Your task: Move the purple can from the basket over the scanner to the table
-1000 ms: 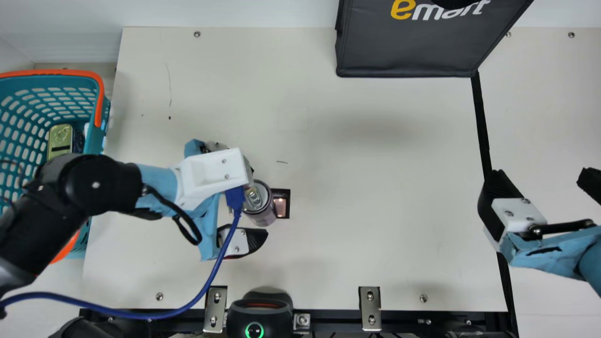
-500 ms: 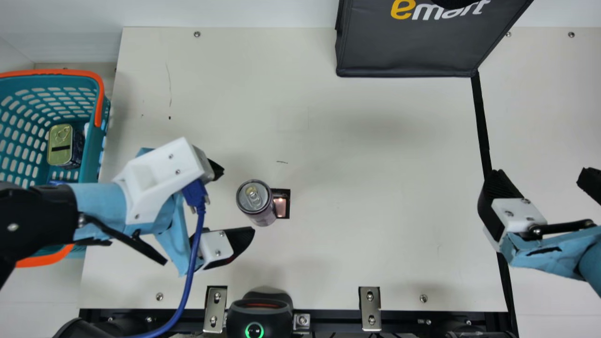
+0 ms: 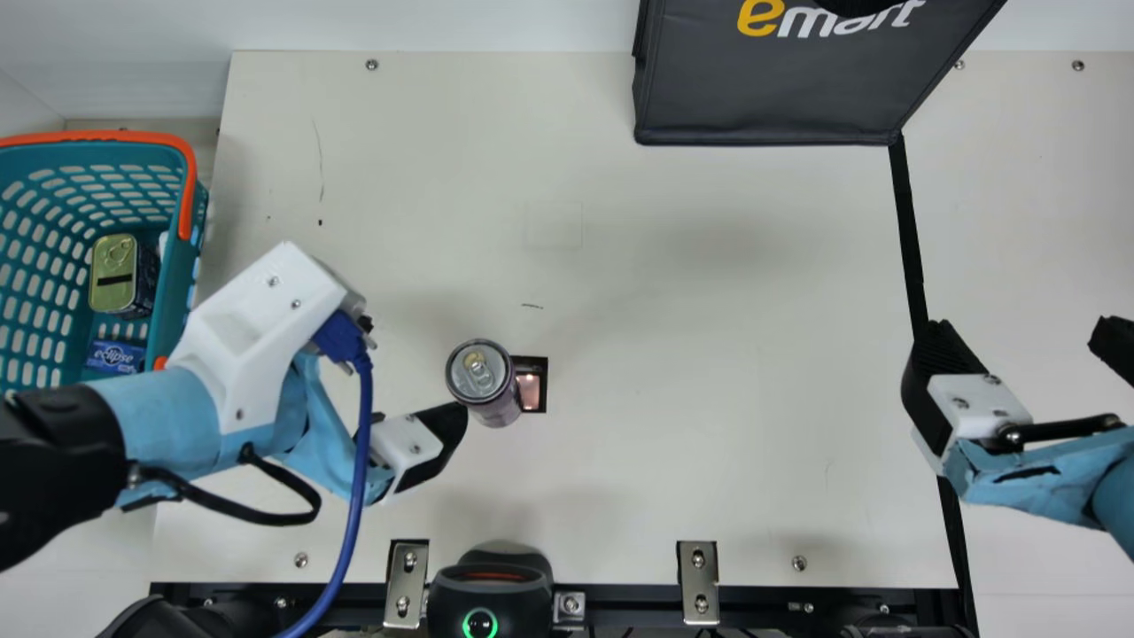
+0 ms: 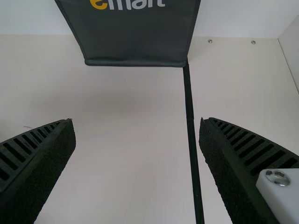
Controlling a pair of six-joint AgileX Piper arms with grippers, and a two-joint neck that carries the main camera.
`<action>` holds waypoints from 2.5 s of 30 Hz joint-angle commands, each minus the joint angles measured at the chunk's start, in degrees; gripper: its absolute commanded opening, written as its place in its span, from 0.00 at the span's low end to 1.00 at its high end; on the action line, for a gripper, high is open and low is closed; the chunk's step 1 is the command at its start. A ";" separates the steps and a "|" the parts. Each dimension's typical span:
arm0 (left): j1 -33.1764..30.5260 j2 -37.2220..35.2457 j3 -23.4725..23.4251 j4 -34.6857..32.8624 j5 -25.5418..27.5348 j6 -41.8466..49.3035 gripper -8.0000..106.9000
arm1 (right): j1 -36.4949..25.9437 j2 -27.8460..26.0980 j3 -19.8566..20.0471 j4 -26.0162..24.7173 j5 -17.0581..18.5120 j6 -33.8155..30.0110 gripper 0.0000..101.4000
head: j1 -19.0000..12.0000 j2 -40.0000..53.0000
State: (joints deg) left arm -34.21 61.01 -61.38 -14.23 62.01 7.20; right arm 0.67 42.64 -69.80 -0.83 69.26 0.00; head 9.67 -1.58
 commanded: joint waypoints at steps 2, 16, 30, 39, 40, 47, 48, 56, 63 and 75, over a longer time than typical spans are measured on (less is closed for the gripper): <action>-3.15 0.50 -0.49 5.07 -0.39 -14.79 0.85 | 0.00 0.00 0.00 0.00 0.00 0.00 0.94 | -1.75 0.00; -18.80 7.22 -1.73 23.10 -2.67 -48.77 0.85 | 0.00 0.00 0.00 0.00 0.05 0.00 0.94 | -1.75 0.00; -29.86 15.54 -0.60 40.82 -2.55 -80.72 0.85 | 0.00 0.00 0.00 0.00 0.05 0.00 0.94 | -1.75 0.00; -33.65 19.93 0.73 46.93 -1.85 -92.27 0.85 | 0.00 0.00 0.00 0.00 0.05 0.00 0.94 | -1.75 0.00; -33.82 20.33 0.92 47.20 -1.89 -93.03 0.85 | 0.00 0.00 0.00 0.00 0.05 0.00 0.94 | -1.75 0.00; -33.96 22.54 2.11 48.35 -2.75 -96.25 0.85 | 0.00 0.00 0.00 0.00 0.05 0.00 0.94 | -1.75 0.00; -33.88 22.75 2.25 48.44 -2.92 -96.48 0.85 | 0.00 0.00 0.00 0.00 0.05 0.00 0.94 | -1.75 0.00; -33.18 23.62 3.01 48.76 -4.41 -96.59 0.45 | 0.00 0.00 0.00 0.00 0.00 0.00 0.94 | -1.75 0.00; -34.27 22.06 3.19 49.59 -4.42 -93.52 0.04 | 0.00 0.00 0.00 0.00 0.06 0.00 0.94 | -1.75 0.00; -34.90 15.20 3.42 45.97 -4.45 -73.29 0.00 | 0.00 0.00 0.00 0.00 0.06 0.00 0.94 | -1.75 0.00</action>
State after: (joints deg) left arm -69.32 76.57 -58.08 32.37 57.83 -71.94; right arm 0.67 42.64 -69.80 -0.83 69.31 0.00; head 9.67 -1.67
